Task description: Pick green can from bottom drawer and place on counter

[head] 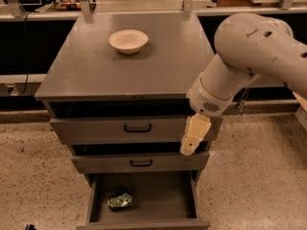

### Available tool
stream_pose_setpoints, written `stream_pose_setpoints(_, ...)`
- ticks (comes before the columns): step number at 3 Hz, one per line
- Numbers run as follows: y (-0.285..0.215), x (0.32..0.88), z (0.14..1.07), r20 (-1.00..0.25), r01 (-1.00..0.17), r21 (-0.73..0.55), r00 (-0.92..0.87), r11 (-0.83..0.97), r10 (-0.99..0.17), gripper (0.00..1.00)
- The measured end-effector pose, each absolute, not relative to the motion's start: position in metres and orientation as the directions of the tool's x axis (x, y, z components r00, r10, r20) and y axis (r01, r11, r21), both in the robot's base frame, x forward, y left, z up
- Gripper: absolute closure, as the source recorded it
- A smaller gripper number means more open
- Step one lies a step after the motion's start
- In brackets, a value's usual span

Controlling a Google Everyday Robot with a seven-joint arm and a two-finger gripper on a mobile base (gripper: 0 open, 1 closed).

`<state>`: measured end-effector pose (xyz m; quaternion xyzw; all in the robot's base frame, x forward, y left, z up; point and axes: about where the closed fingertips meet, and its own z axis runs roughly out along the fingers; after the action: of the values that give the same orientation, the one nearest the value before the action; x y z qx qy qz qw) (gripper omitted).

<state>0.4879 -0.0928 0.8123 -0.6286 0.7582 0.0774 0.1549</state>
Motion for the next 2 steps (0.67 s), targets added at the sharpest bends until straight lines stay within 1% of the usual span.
stream_pose_setpoints(1, -0.054, 0.473, 0.760, -0.471, -0.978, -0.056, -0.151, 0.200, -0.869, 0.00)
stream_pose_setpoints(2, -0.005, 0.464, 0.740, -0.599, -0.984, -0.146, 0.001, 0.107, -0.801, 0.00)
